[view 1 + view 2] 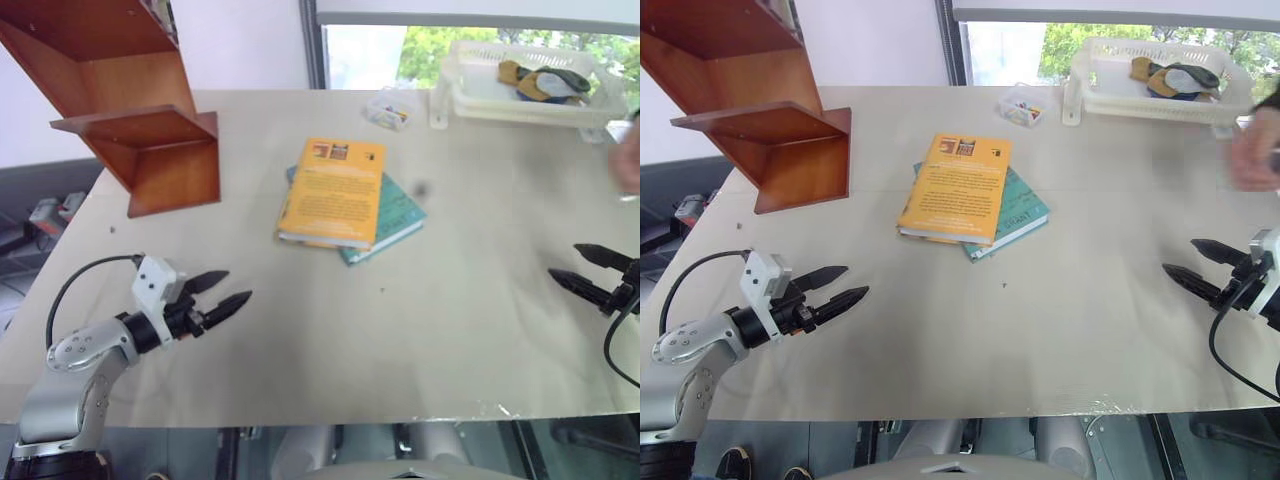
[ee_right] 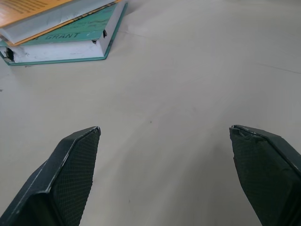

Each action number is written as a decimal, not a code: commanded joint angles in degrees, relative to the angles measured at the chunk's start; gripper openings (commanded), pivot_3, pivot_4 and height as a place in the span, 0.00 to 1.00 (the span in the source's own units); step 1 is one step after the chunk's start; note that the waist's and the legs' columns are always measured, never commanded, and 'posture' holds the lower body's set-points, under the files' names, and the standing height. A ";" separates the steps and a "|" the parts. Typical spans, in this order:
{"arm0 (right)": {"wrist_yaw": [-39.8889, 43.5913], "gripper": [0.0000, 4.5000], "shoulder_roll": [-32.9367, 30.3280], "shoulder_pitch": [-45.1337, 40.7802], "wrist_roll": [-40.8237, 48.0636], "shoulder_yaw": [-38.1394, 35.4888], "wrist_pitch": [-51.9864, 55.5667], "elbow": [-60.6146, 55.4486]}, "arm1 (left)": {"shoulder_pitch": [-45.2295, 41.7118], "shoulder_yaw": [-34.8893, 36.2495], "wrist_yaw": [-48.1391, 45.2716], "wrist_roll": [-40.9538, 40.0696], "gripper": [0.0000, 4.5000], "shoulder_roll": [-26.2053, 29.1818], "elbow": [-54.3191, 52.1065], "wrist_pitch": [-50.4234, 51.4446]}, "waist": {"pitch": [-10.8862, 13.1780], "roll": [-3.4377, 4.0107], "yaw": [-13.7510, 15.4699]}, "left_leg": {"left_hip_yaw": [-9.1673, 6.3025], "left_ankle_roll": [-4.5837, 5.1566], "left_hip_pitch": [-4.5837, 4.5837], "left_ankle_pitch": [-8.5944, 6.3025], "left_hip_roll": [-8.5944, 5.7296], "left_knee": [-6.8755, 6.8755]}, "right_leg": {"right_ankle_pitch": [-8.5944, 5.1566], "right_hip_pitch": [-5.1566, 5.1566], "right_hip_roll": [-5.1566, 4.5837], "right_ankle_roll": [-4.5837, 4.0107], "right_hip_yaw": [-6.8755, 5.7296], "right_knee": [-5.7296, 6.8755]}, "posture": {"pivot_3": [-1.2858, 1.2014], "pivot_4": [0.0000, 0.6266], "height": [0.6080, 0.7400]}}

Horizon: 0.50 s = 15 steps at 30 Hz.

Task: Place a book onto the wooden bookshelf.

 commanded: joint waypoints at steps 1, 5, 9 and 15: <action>0.68 1.00 -0.39 -1.96 -0.09 0.02 -1.60 0.74 | 1.36 2.34 0.06 -1.08 0.74 0.61 -2.73 -0.77 | 0.00 0.00 -0.02 | 0.00 0.00 0.00 0.00 0.00 0.00 | 0.00 0.00 0.00 0.00 0.00 0.00 | 0.52 0.24 1.00; 1.21 1.00 -0.23 -3.09 -0.57 1.02 -2.00 1.78 | 2.73 3.28 0.16 -1.49 0.74 0.55 -3.38 -0.81 | 0.01 0.03 -0.22 | 0.04 0.00 0.02 0.00 0.00 0.00 | 0.00 0.00 0.00 0.00 0.05 0.00 | 0.52 0.24 1.00; 1.33 1.00 -0.21 -2.96 -0.41 1.10 -2.22 1.84 | 2.88 3.53 -0.21 -1.49 0.74 0.76 -3.12 -1.06 | 0.01 0.04 0.14 | 0.01 0.00 0.00 0.00 0.00 0.00 | 0.00 0.00 0.00 0.00 0.00 0.00 | 0.52 0.24 1.00; 1.25 1.00 0.04 -2.54 -0.23 0.85 -2.49 1.66 | 2.33 3.46 -0.52 -1.41 0.74 0.82 -2.69 -1.21 | 0.01 0.04 0.03 | 0.01 0.00 0.00 0.00 -0.01 0.00 | 0.00 0.00 -0.01 0.00 0.00 0.00 | 0.52 0.24 1.00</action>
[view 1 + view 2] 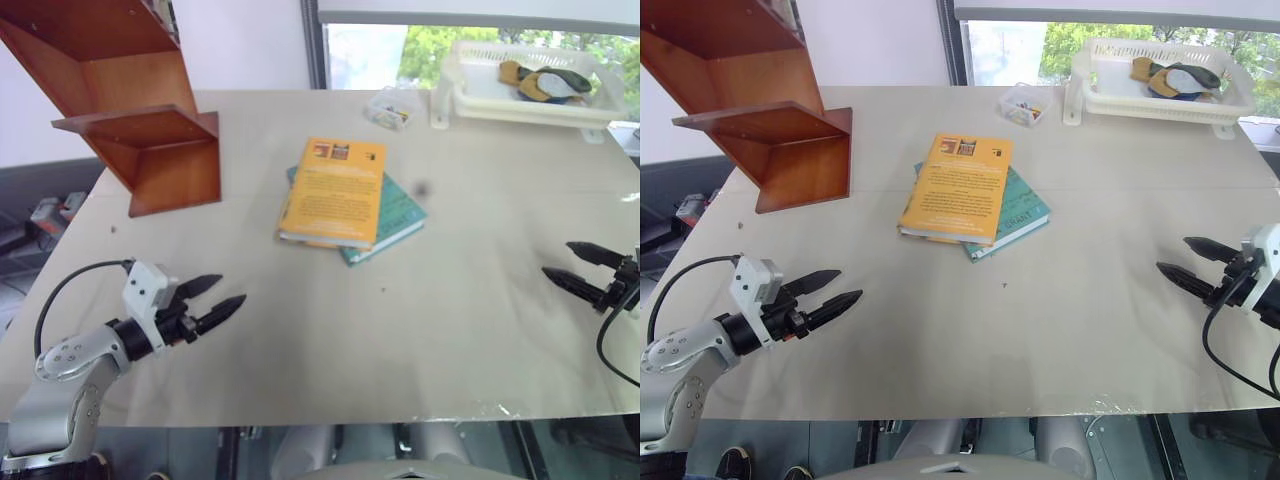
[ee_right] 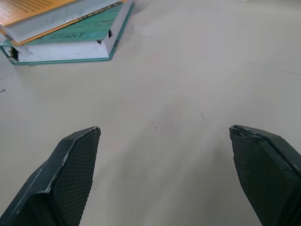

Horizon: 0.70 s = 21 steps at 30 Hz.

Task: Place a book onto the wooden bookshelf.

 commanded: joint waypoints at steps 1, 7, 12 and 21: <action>0.19 1.00 -0.29 -0.06 0.52 -1.15 -0.85 -0.72 | -0.53 1.27 -0.50 -0.71 0.74 0.84 -1.02 -1.23 | 0.00 0.00 -0.02 | 0.00 0.00 0.00 0.00 0.00 0.00 | 0.00 0.00 0.00 0.00 0.00 0.00 | 0.52 0.24 1.00; -0.10 1.00 -0.04 -0.15 0.42 -1.14 -1.21 -0.63 | -1.56 1.00 -0.74 -0.45 0.74 0.97 -0.20 -1.51 | 0.00 0.00 -0.02 | 0.00 0.00 0.00 0.00 0.00 0.00 | 0.00 0.00 0.00 0.00 0.00 0.00 | 0.52 0.24 1.00; -0.89 1.00 0.40 -0.83 -0.17 -0.54 -1.57 -0.33 | -2.33 0.86 -0.88 -0.35 0.74 1.06 0.29 -1.75 | 0.00 0.00 -0.02 | 0.00 0.00 0.00 0.00 0.00 0.00 | 0.00 0.00 0.00 0.00 0.01 0.00 | 0.52 0.24 1.00; -4.31 1.00 2.71 -4.61 -2.71 2.62 -2.03 -0.77 | -4.28 1.43 -2.08 -1.40 0.74 1.47 1.58 -1.73 | 0.00 0.01 -0.11 | 0.00 0.00 0.01 0.00 0.00 0.00 | 0.00 0.00 0.01 0.00 0.01 0.01 | 0.52 0.24 1.00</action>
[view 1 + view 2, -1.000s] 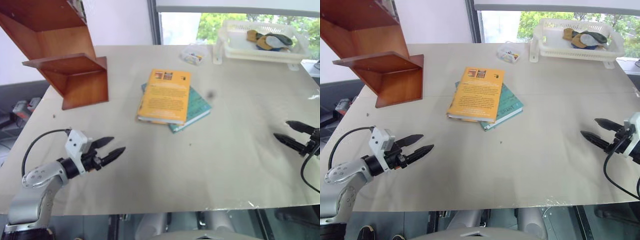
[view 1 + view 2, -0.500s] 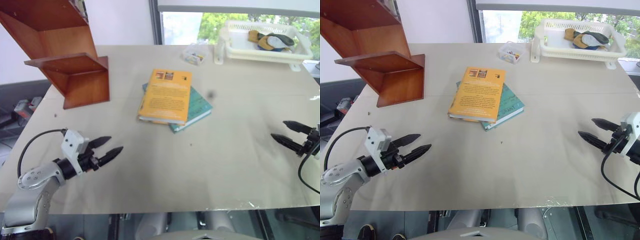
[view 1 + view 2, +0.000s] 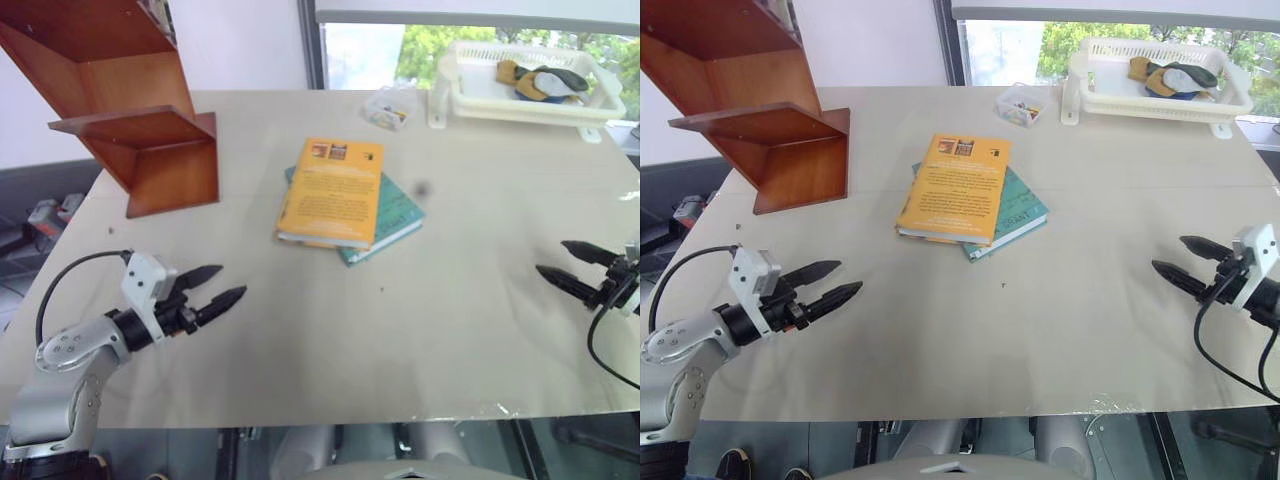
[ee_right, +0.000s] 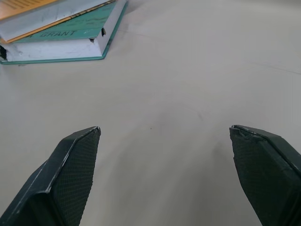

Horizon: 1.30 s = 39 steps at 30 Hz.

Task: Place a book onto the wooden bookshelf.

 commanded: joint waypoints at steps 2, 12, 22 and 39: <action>-3.35 1.00 1.67 -4.47 -1.71 2.01 -1.56 -1.59 | -0.60 1.67 -1.80 -2.22 0.74 1.12 -0.03 -0.48 | 0.00 0.00 -0.10 | 0.00 0.00 0.00 0.00 0.00 0.00 | 0.00 -0.01 0.00 0.00 0.01 0.00 | 0.52 0.24 1.00; -21.20 1.00 16.29 -30.25 -17.56 14.66 -11.17 22.07 | -1.91 3.53 -7.22 -7.44 0.74 3.67 -0.47 1.05 | 0.02 -0.01 -1.61 | 0.02 -0.30 -0.05 0.17 -0.02 -0.01 | 0.02 -0.16 0.06 -0.03 0.04 0.13 | 0.52 0.24 1.00; -31.41 1.00 24.89 -46.40 -23.31 15.74 -21.53 46.57 | 3.45 12.43 -6.46 -11.27 0.74 5.03 -4.82 3.22 | 0.03 -0.03 -2.09 | 0.06 -0.31 -0.55 0.18 -0.07 -0.10 | 0.02 -0.70 0.04 -0.04 0.04 0.07 | 0.52 0.24 1.00; -26.86 1.00 32.95 -49.07 -25.67 16.00 -25.92 50.46 | 20.06 24.45 -12.54 -22.83 0.74 3.85 -14.89 6.25 | 0.03 -0.04 -3.06 | 0.09 -0.36 -0.53 0.21 -0.04 -0.11 | 0.08 -0.76 0.06 -0.13 0.03 0.22 | 0.52 0.24 1.00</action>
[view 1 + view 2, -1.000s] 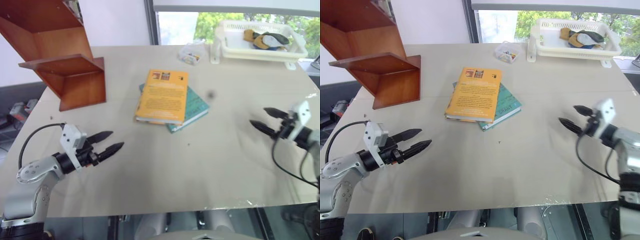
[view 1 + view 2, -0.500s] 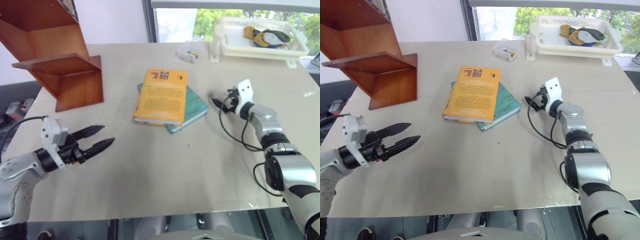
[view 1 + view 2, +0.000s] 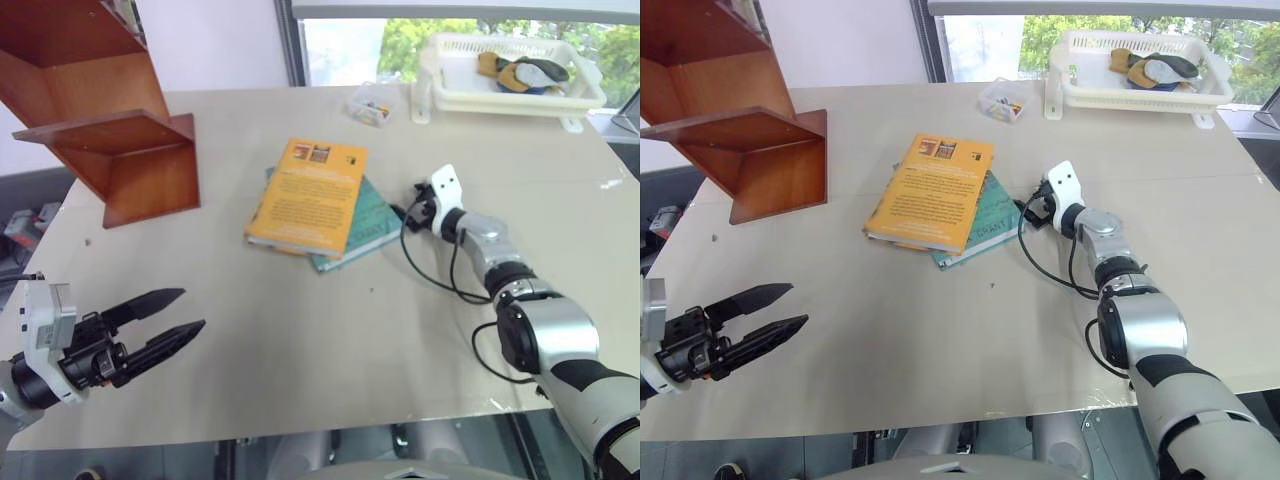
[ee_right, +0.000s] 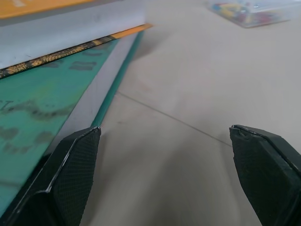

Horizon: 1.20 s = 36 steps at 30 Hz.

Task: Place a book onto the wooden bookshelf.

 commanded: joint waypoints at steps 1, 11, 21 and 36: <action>1.77 1.00 0.46 -1.91 0.54 -0.70 -1.61 -0.65 | -0.19 1.63 0.35 -1.72 0.74 0.38 -1.45 0.39 | 0.00 0.00 -0.08 | 0.00 -0.01 0.02 0.01 0.00 0.00 | 0.01 0.01 0.01 -0.01 0.01 0.00 | 0.52 0.24 1.00; 16.37 1.00 2.20 0.86 3.17 -1.17 -2.74 -2.73 | -1.36 0.47 0.40 -1.55 0.74 0.60 -0.50 0.13 | 0.00 0.00 -0.19 | 0.01 -0.05 0.04 0.03 0.06 -0.01 | 0.03 0.00 0.10 -0.04 0.04 0.00 | 0.52 0.24 1.00; 16.40 1.00 -1.28 2.77 3.28 -1.38 -3.24 -5.06 | -6.38 -1.76 0.50 0.49 0.74 2.66 3.88 -0.14 | 0.01 0.01 0.12 | -0.01 -0.07 0.05 0.04 0.03 0.00 | 0.03 0.02 0.08 -0.04 0.01 0.02 | 0.52 0.24 1.00; 27.08 1.00 -22.20 31.65 21.45 -5.23 26.64 -65.05 | -51.93 -21.81 -4.18 10.76 0.74 9.64 57.52 5.82 | 0.00 -0.01 0.33 | -0.06 -0.08 0.01 0.05 0.01 0.04 | 0.04 -0.05 0.09 -0.02 -0.14 0.12 | 0.52 0.24 1.00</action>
